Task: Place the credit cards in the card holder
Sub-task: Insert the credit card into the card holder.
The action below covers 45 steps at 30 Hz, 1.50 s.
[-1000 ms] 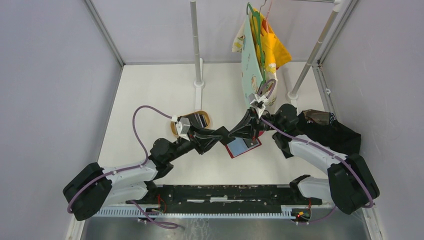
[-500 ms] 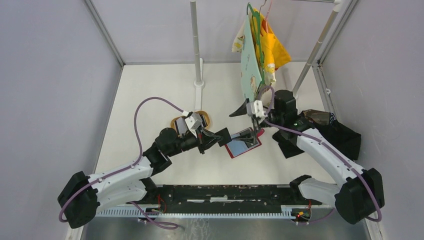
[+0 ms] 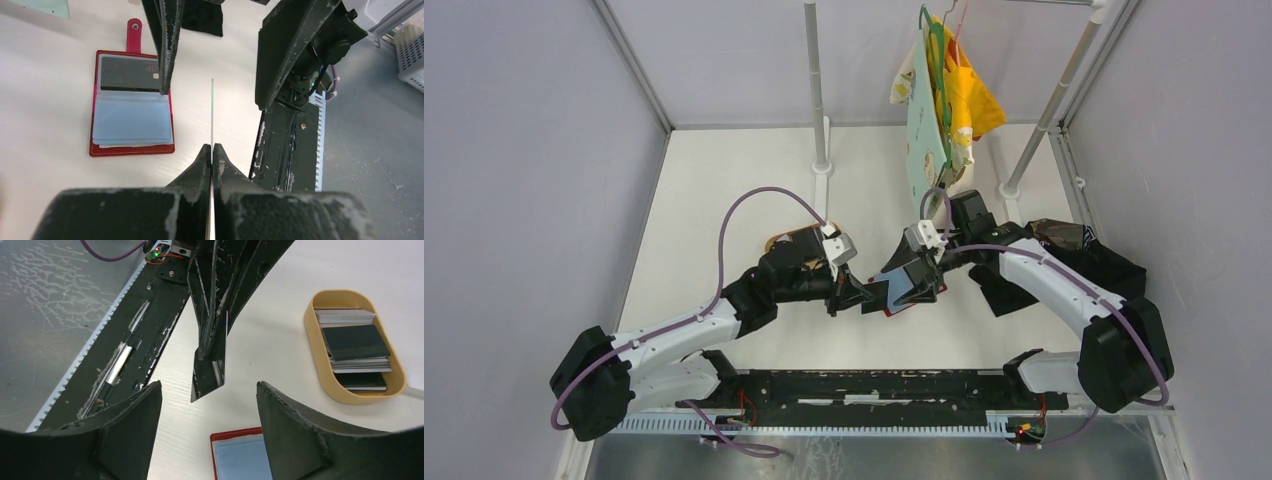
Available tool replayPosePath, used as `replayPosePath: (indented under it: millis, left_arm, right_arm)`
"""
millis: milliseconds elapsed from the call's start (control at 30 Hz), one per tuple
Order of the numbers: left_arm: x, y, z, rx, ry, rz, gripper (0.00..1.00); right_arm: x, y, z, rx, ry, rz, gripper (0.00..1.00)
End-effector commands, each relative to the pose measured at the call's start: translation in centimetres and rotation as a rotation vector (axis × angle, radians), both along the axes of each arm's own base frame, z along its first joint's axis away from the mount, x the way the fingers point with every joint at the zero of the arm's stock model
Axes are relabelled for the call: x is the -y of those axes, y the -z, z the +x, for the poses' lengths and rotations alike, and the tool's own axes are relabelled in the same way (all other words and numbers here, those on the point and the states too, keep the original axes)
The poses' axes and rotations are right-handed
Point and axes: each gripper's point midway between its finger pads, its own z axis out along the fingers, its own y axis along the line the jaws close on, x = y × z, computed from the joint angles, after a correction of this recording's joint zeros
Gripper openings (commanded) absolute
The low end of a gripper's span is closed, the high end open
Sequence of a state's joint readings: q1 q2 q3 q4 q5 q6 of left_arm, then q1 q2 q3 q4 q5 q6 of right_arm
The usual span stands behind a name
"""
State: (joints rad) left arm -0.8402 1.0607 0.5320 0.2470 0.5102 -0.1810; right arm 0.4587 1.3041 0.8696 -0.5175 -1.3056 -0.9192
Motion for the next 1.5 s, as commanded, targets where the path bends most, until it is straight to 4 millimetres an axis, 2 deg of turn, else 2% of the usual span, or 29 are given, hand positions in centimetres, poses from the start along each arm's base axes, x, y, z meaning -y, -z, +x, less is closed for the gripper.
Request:
replayPosePath:
  millis: [0, 167, 267, 400, 500, 533, 633, 733, 767, 833, 867, 900, 1000, 1167, 1200, 1267, 1333, 1367, 1467]
  left_arm:
    - [0.7, -2.3, 0.2, 0.102, 0.045, -0.044, 0.02]
    - [0.7, -2.2, 0.3, 0.102, 0.035, -0.049, 0.02]
    - [0.7, -2.0, 0.4, 0.098, 0.032, -0.046, 0.02]
    - [0.6, -2.1, 0.7, 0.101, 0.013, -0.048, 0.02]
    - [0.4, -2.2, 0.9, 0.106, -0.011, -0.055, 0.03]
    - [0.3, -2.2, 1.1, 0.103, -0.029, -0.055, 0.08]
    - [-0.9, -1.7, 2.5, 0.098, -0.153, -0.05, 0.3]
    - [-3.3, -1.0, 4.0, 0.094, -0.333, -0.059, 0.54]
    - [-4.2, -1.4, 4.2, 0.093, -0.39, -0.091, 0.63]
    - [-5.8, -1.3, 4.6, 0.049, -0.506, -0.172, 0.85]
    - [-6.8, -0.3, 4.8, -0.006, -0.574, -0.202, 0.97]
    - [-7.4, 0.1, 4.9, -0.044, -0.62, -0.236, 0.99]
    - [-7.4, 1.1, 4.5, -0.141, -0.64, -0.276, 0.98]
    - [-5.2, 2.9, 4.8, -0.305, -0.634, -0.235, 0.92]
    - [-4.7, 4.0, 5.2, -0.326, -0.642, -0.185, 0.9]
    - [-3.8, 5.0, 6.2, -0.327, -0.654, -0.103, 0.87]
    - [-2.6, 5.3, 7.3, -0.31, -0.652, -0.029, 0.86]
    - [-1.7, 4.7, 8.3, -0.294, -0.652, -0.011, 0.86]
    - [0.2, 5.3, 10.9, -0.263, -0.669, 0.081, 0.85]
  right_arm:
    - [-0.8, -1.4, 0.0, -0.064, -0.006, 0.009, 0.7]
    - [-1.7, -1.1, 0.2, -0.095, 0.031, -0.004, 0.55]
    - [-1.9, -1.6, 0.1, -0.1, 0.027, 0.003, 0.42]
    - [-2.0, -1.7, 0.2, -0.103, 0.033, 0.002, 0.23]
    - [-2.0, -1.7, 0.3, -0.112, 0.037, -0.005, 0.04]
    - [-2.0, -1.7, 0.4, -0.114, 0.04, -0.013, 0.01]
    - [-1.7, -1.4, 1.4, -0.078, 0.085, -0.063, 0.0]
    - [-0.8, -0.8, 3.7, -0.031, 0.202, -0.141, 0.0]
    - [-0.3, -0.3, 4.4, -0.015, 0.247, -0.177, 0.0]
    - [0.8, 0.6, 5.4, 0.008, 0.32, -0.241, 0.0]
    - [1.3, 1.0, 5.7, 0.006, 0.342, -0.27, 0.0]
    - [1.8, 1.3, 6.0, 0.005, 0.366, -0.295, 0.0]
    - [3.3, 2.2, 6.9, -0.047, 0.432, -0.335, 0.0]
    - [5.1, 3.1, 8.6, -0.085, 0.5, -0.368, 0.0]
    - [5.5, 3.2, 8.9, -0.089, 0.516, -0.373, 0.0]
    - [6.2, 3.0, 9.4, -0.095, 0.543, -0.369, 0.0]
    - [7.1, 2.7, 9.9, -0.098, 0.57, -0.355, 0.0]
    - [7.5, 2.5, 10.1, -0.1, 0.582, -0.348, 0.0]
    - [8.6, 2.1, 10.3, -0.11, 0.596, -0.331, 0.0]
